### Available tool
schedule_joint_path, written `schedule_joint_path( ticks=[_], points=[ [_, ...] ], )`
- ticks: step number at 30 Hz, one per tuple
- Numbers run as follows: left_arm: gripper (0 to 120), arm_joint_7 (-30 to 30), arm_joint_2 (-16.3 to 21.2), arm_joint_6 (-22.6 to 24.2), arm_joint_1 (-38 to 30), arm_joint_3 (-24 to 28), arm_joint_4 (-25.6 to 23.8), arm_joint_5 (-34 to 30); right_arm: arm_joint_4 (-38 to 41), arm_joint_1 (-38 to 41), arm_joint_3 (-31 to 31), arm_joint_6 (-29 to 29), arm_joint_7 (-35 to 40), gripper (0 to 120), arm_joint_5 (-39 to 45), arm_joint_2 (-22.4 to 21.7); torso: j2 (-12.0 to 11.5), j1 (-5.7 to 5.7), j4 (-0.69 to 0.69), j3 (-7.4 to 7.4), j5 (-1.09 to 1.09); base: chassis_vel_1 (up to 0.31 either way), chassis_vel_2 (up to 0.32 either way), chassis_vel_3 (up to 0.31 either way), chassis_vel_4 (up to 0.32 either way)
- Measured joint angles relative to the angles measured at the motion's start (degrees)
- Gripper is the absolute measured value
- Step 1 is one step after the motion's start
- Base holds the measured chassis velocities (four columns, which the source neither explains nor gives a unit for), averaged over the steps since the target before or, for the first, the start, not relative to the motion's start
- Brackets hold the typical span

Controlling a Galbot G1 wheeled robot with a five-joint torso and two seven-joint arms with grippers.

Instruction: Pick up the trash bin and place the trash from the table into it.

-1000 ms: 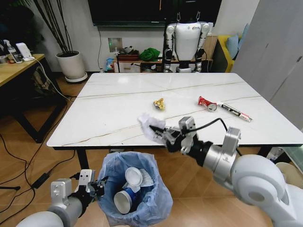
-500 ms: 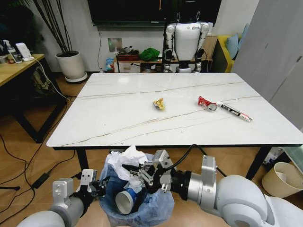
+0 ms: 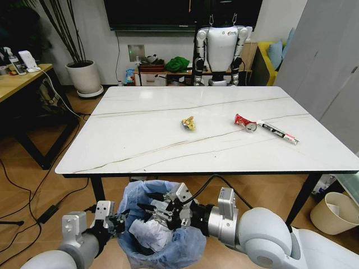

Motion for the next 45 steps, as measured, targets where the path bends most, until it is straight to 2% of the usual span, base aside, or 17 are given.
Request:
schedule_joint_path(
  ticks=[3, 4, 8, 12, 14, 17, 18, 20, 27, 31, 35, 42, 45],
  points=[
    [0, 0.06, 0.0, 0.0, 0.01, -0.11, 0.0, -0.03, 0.56, 1.41, 3.36, -0.24, 1.12, 62, 2.49, 0.49, 0.0, 0.0, -0.01, 0.0, 0.0, 0.0, 0.0, 0.0, 0.0],
    [0, 0.06, 0.0, 0.0, 0.01, -0.11, 0.0, -0.03, 0.56, 1.41, 3.36, -0.24, 1.12, 62, 2.49, 0.49, 0.0, 0.0, -0.01, 0.0, 0.0, 0.0, 0.0, 0.0, 0.0],
    [0, 0.11, -0.32, 0.0, 0.09, -0.07, 0.0, -0.02, -0.26, 7.7, 7.93, -1.1, 5.54, 80, 9.01, 1.41, 0.0, 0.0, 0.0, 0.0, 0.0, 0.0, 0.0, 0.0, 0.0],
    [0, 0.13, -0.7, 0.0, 0.3, -0.09, 0.0, 0.1, -4.89, 12.33, 9.85, -1.59, 10.16, 93, 12.93, 2.92, 0.0, 0.0, 0.0, 0.0, 0.0, 0.0, 0.0, 0.0, 0.0],
    [0, 0.16, -0.92, 0.0, 0.49, -0.17, 0.0, 0.18, -10.59, 15.79, 10.06, -2.43, 15.15, 99, 16.05, 5.1, 0.0, 0.0, 0.0, 0.0, 0.0, 0.0, 0.0, 0.0, 0.0],
    [0, 0.16, -1.03, 0.0, 0.62, -0.26, 0.0, 0.24, -13.9, 17.27, 9.88, -2.72, 16.66, 100, 17.14, 6.14, 0.0, 0.0, 0.0, 0.0, 0.0, 0.0, 0.0, 0.0, 0.0],
    [0, 0.16, -1.12, 0.0, 0.8, -0.44, 0.0, 0.28, -19.21, 19.29, 9.21, -3.01, 18.08, 100, 18.0, 7.54, 0.0, 0.0, 0.0, 0.01, 0.0, 0.0, 0.0, 0.0, 0.0],
    [0, 0.16, -1.24, 0.0, 0.99, -0.63, 0.0, 0.31, -24.23, 21.15, 8.13, -3.59, 18.78, 100, 18.25, 8.56, 0.0, 0.01, 0.0, 0.01, 0.0, 0.0, 0.0, 0.0, 0.0],
    [0, 0.22, -1.64, 0.0, 1.12, -0.77, 0.0, 0.4, -34.55, 27.38, 3.76, -6.0, 22.96, 100, 18.12, 11.86, 0.0, 0.0, -0.01, 0.0, 0.01, 0.0, 0.0, 0.0, 0.0],
    [0, 0.31, -1.81, 0.0, 0.99, -0.92, 0.0, 0.43, -40.7, 32.03, 1.7, -7.33, 24.7, 100, 16.38, 14.92, 0.0, 0.0, 0.0, 0.0, -0.01, 0.0, 0.0, 0.0, 0.0],
    [0, 0.51, -2.26, 0.0, 1.11, -1.17, 0.0, 0.69, -51.35, 37.02, -0.73, -9.23, 25.41, 100, 16.44, 20.45, 0.0, 0.01, 0.0, 0.0, 0.01, 0.0, 0.0, 0.0, 0.0],
    [0, 0.7, -2.51, 0.0, 1.23, -1.21, 0.0, 1.19, -56.18, 38.97, -2.05, -10.4, 25.0, 100, 17.53, 23.44, 0.0, 0.01, 0.0, 0.0, 0.0, 0.0, 0.0, 0.0, 0.0],
    [0, 0.72, -2.63, 0.0, 1.33, -1.65, 0.0, 1.22, -59.86, 40.16, -2.63, -10.58, 24.57, 88, 17.73, 25.79, 0.0, 0.0, 0.02, 0.0, 0.0, 0.0, 0.0, 0.0, 0.0]
  ],
)
